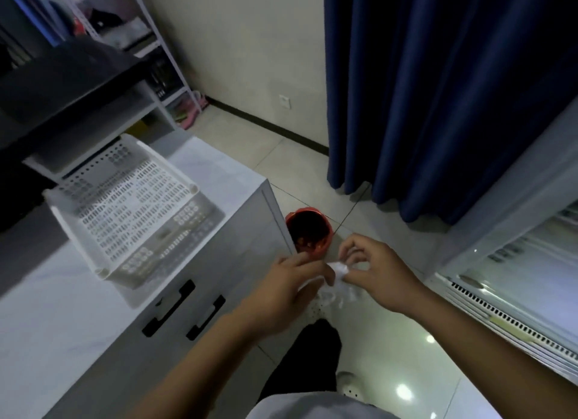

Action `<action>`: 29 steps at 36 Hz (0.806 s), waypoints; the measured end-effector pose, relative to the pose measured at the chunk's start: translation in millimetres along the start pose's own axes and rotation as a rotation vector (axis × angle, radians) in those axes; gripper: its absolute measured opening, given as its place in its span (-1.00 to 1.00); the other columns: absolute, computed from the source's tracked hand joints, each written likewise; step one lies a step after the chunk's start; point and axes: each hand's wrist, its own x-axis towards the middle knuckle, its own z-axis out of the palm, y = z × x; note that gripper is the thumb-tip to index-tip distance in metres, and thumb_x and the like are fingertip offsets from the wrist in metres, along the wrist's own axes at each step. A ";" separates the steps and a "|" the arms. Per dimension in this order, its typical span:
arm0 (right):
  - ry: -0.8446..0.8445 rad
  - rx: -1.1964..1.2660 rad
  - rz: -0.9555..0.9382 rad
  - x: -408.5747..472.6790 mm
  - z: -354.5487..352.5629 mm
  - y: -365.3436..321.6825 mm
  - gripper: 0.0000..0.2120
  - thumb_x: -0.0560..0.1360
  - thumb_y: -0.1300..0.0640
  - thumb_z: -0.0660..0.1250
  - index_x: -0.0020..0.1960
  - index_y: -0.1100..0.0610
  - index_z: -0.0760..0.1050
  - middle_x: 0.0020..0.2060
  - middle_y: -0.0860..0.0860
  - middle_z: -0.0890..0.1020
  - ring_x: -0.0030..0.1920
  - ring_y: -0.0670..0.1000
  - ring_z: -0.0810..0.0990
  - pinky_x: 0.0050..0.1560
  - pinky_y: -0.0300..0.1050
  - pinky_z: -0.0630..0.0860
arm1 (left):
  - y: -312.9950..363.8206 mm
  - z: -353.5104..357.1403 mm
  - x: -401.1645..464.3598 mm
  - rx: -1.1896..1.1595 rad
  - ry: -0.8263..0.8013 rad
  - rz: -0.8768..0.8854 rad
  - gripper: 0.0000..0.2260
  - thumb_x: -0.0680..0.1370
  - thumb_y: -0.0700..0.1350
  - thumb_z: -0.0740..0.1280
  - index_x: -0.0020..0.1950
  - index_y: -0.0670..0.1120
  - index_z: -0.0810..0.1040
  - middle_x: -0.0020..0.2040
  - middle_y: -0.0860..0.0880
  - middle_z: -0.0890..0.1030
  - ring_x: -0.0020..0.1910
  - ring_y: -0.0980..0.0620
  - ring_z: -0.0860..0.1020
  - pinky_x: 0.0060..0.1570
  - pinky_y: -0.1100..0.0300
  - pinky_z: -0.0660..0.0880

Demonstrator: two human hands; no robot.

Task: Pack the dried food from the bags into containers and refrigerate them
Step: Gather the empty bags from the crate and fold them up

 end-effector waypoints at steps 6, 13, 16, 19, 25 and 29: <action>0.071 -0.110 0.087 53.6 -30.4 21.0 -0.76 0.42 0.17 0.49 -0.08 -0.13 0.53 -0.13 -0.09 0.64 -0.01 -0.05 0.61 0.00 0.07 0.60 | -42.2 13.3 60.7 0.029 -0.139 0.006 -0.71 0.62 -0.05 0.31 0.34 0.13 0.50 0.21 0.08 0.60 0.16 0.10 0.50 0.24 0.11 0.39; -0.108 -0.314 0.159 131.9 -62.7 37.9 -0.81 0.49 -0.10 0.42 0.08 -0.13 0.59 0.03 -0.09 0.64 0.16 0.02 0.54 0.18 0.05 0.54 | -88.3 27.3 120.7 0.012 -0.159 -0.090 -0.63 0.64 0.05 0.25 0.46 0.17 0.41 0.39 0.10 0.51 0.31 0.07 0.42 0.32 0.09 0.33; -0.154 -0.416 0.165 161.2 -68.2 45.6 -0.63 0.42 -0.30 0.40 0.12 -0.13 0.61 0.02 -0.10 0.65 0.17 0.02 0.53 0.22 0.02 0.47 | -104.8 30.0 140.4 -0.025 -0.178 -0.138 -0.61 0.62 -0.03 0.27 0.46 0.15 0.41 0.40 0.08 0.52 0.31 0.00 0.43 0.33 0.04 0.33; -0.124 -0.552 0.112 187.9 -67.2 56.1 -0.70 0.45 -0.27 0.40 0.07 -0.13 0.64 -0.04 -0.14 0.64 0.12 -0.02 0.51 0.25 -0.05 0.36 | -119.1 34.5 159.8 -0.031 -0.235 -0.186 -0.55 0.59 -0.06 0.26 0.48 0.15 0.39 0.39 0.05 0.52 0.31 -0.04 0.43 0.31 0.02 0.32; -0.181 -0.694 0.035 239.0 -76.7 76.9 -0.88 0.52 -0.04 0.41 0.05 -0.13 0.65 -0.13 -0.19 0.52 0.16 -0.05 0.46 0.17 -0.19 0.07 | -141.5 33.4 198.0 -0.053 -0.312 -0.239 -0.56 0.57 -0.08 0.28 0.45 0.13 0.41 0.41 0.04 0.50 0.36 -0.06 0.41 0.35 0.01 0.29; -0.228 -0.702 -0.045 276.1 -86.0 86.6 -0.86 0.52 0.05 0.40 0.06 -0.11 0.66 -0.03 -0.16 0.61 0.20 -0.05 0.44 0.13 -0.23 0.01 | -155.7 33.3 222.1 -0.017 -0.347 -0.265 -0.54 0.58 -0.05 0.28 0.49 0.15 0.35 0.39 -0.02 0.49 0.35 -0.08 0.41 0.37 -0.02 0.29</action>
